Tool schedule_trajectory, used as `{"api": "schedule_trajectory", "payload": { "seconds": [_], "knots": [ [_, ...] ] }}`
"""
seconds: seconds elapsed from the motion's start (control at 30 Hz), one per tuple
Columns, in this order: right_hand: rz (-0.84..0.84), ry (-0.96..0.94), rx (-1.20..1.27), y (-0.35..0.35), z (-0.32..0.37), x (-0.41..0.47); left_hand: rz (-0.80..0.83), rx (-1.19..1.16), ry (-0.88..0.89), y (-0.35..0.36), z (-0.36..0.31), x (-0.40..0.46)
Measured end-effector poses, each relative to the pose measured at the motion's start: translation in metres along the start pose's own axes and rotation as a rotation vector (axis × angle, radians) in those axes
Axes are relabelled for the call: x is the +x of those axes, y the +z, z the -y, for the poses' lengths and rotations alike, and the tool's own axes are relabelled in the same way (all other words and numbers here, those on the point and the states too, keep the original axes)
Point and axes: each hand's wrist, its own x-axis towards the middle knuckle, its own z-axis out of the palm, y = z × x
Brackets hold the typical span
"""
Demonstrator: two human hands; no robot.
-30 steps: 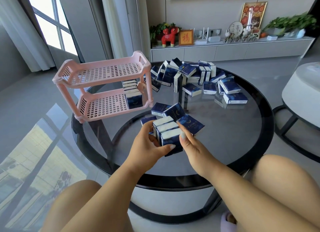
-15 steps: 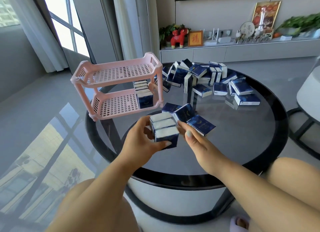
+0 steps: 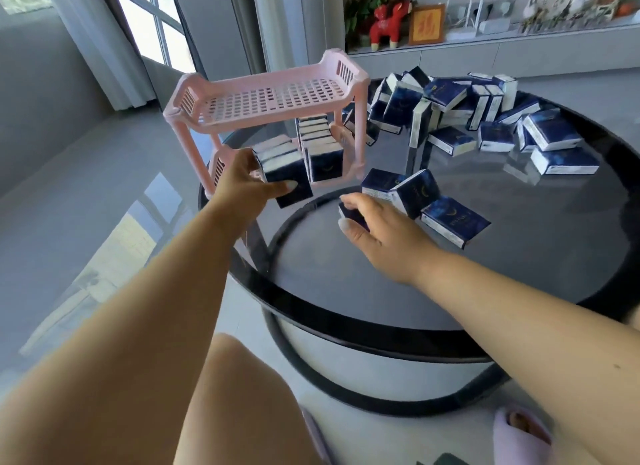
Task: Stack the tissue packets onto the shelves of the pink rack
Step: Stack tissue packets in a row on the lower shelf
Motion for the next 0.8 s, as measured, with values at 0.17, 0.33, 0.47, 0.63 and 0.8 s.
{"api": "schedule_trajectory", "payload": {
  "seconds": [0.17, 0.33, 0.47, 0.63, 0.8],
  "knots": [
    [-0.033, -0.021, -0.146, 0.01, -0.007, 0.015, -0.017, 0.028, -0.011, -0.001, 0.004, 0.043],
    [-0.027, -0.064, -0.204, 0.017, -0.016, 0.019, -0.026, 0.065, -0.029, 0.004, 0.017, 0.082],
    [-0.022, -0.091, -0.219, 0.02, -0.022, 0.022, 0.0, 0.071, -0.057, 0.005, 0.027, 0.11],
    [-0.038, -0.102, -0.178, 0.02, -0.023, 0.023, 0.022, 0.046, -0.039, 0.009, 0.033, 0.135],
    [-0.046, -0.111, -0.159, 0.02, -0.023, 0.022, 0.059, 0.088, -0.018, 0.009, 0.036, 0.152]
  ]
}}
